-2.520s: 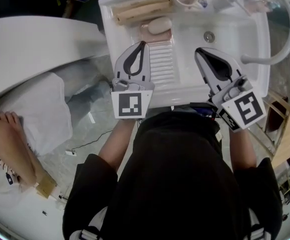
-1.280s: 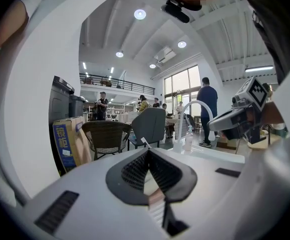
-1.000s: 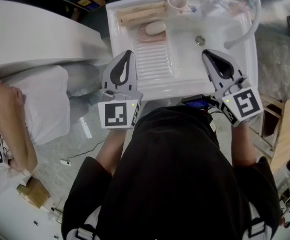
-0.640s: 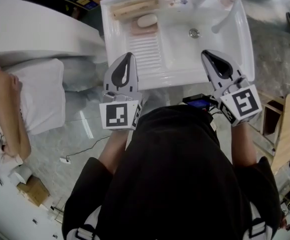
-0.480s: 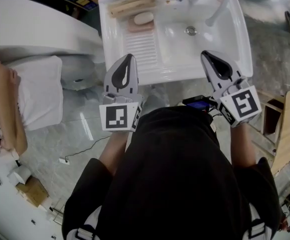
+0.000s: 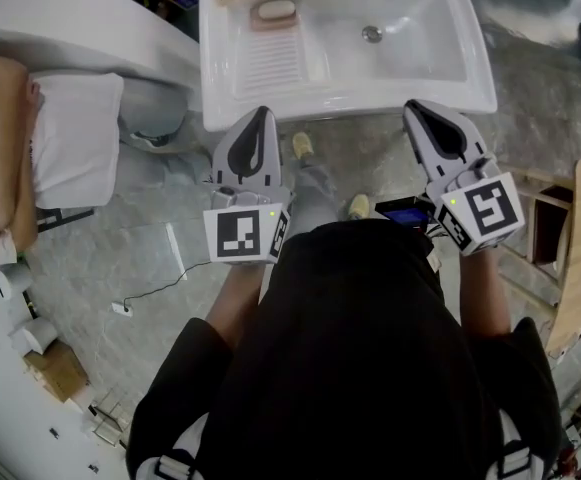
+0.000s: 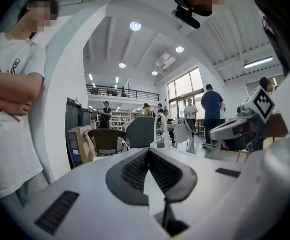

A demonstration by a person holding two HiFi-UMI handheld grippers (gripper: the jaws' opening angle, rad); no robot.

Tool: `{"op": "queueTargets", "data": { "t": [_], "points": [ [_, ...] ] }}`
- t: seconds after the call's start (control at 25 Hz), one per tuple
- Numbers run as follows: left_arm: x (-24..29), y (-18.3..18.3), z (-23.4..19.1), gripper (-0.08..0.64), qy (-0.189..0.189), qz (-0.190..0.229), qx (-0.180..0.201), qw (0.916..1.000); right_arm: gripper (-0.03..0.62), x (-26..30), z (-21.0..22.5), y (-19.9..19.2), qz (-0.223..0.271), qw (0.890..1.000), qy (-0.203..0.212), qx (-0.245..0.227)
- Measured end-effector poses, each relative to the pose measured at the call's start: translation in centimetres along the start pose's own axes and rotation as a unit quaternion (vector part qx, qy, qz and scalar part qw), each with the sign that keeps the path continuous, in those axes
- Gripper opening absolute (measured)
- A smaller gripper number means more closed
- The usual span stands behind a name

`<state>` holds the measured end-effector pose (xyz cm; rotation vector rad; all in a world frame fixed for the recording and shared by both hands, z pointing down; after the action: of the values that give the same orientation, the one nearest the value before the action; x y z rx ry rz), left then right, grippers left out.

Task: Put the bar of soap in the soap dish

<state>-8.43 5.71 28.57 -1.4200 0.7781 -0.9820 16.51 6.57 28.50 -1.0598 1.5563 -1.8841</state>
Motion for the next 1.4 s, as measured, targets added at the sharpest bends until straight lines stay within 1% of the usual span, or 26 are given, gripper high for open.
{"op": "queueTargets", "data": {
  "t": [0.28, 0.56, 0.88, 1.12, 1.28, 1.4],
  "points": [
    [-6.0, -0.6, 4.5, 0.003, 0.009, 0.002, 0.008, 0.9999, 0.023, -5.7, -2.5, -2.5, 0.007, 1.0, 0.01, 0.004],
    [-8.6, 0.1, 7.2, 0.003, 0.011, 0.008, 0.021, 0.9997, 0.023, -8.6, -3.4, -2.9, 0.014, 1.0, 0.02, 0.003],
    [-8.7, 0.5, 9.1, 0.003, -0.002, 0.007, 0.023, 0.9997, 0.023, -10.1, -3.1, -3.8, 0.01, 1.0, 0.02, 0.01],
    [-8.2, 0.8, 9.0, 0.003, -0.011, 0.014, 0.021, 0.9996, 0.023, -9.8, -2.7, -3.4, 0.013, 1.0, 0.004, 0.005],
    [-8.2, 1.0, 8.6, 0.003, -0.007, 0.019, 0.018, 0.9996, 0.023, -9.4, -2.9, -3.3, 0.013, 1.0, 0.004, 0.004],
    [-8.0, 1.3, 8.7, 0.003, -0.01, 0.025, 0.018, 0.9995, 0.023, -9.5, -2.7, -3.0, 0.017, 1.0, 0.001, 0.007]
  ]
}}
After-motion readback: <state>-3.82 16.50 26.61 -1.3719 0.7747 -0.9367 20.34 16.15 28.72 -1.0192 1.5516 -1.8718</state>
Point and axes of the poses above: the fingertips, and each gripper's own axes: x forward along the fingers, z to its right, y out of its top, the point moved 7 cm from there along -x, backward along the fingers
